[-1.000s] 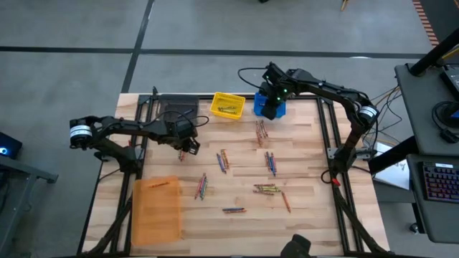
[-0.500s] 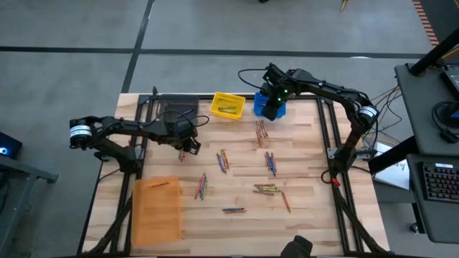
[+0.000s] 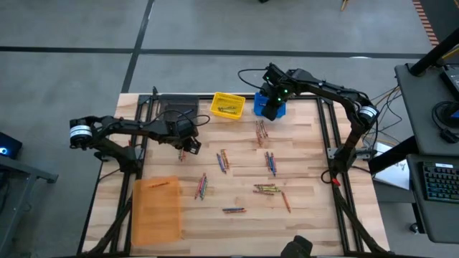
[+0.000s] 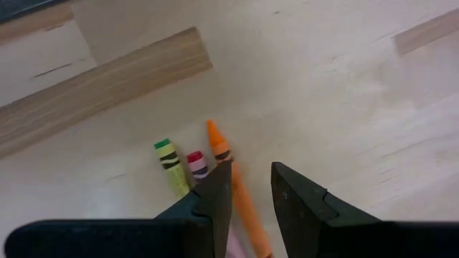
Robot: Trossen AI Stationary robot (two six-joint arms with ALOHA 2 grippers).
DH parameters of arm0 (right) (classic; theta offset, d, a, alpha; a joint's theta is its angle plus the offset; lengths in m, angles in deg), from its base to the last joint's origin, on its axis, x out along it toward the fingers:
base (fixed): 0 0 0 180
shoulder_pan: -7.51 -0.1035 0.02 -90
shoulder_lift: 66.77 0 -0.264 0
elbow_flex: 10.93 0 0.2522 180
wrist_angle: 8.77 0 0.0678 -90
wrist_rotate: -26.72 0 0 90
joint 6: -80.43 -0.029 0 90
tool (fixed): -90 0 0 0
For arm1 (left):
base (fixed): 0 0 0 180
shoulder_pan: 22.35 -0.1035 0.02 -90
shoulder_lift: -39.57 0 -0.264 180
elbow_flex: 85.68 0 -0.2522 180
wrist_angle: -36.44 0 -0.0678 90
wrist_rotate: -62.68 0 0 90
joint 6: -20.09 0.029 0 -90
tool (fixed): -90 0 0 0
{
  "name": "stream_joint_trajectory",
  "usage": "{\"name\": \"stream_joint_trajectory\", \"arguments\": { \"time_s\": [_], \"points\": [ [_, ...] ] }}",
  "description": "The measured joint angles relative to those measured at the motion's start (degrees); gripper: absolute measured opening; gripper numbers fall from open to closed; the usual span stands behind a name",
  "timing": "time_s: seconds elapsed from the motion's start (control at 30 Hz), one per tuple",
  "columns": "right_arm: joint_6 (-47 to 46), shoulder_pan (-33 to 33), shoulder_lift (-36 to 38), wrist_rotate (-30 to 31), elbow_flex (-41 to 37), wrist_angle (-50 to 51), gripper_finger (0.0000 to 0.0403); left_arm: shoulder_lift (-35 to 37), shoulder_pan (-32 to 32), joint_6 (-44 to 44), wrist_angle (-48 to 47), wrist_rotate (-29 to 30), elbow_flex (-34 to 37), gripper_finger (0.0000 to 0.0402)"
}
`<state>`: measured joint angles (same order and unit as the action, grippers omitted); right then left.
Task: Sort crayons
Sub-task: Put the orange crayon into the orange bin
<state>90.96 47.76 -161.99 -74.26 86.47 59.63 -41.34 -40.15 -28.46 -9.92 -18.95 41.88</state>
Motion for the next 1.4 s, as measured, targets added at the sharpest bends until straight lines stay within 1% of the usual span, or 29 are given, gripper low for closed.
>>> {"name": "stream_joint_trajectory", "arguments": {
  "time_s": [0.33, 0.57, 1.4],
  "points": [
    [0.00, 0.00, 0.00, 0.00, 0.00, -0.06, 0.0009, 0.00, 0.00, 0.00, -0.40, 1.62, 0.25, 0.0081],
    [0.00, 0.00, 0.00, 0.00, 0.00, -0.29, 0.0009, 0.00, 0.00, -0.43, 1.86, 1.64, 1.88, 0.0081],
    [-0.04, 0.00, 0.00, 0.00, 0.00, -0.95, 0.0009, -0.02, 0.04, -0.92, 5.83, 1.58, 3.71, 0.0081]
  ]
}}
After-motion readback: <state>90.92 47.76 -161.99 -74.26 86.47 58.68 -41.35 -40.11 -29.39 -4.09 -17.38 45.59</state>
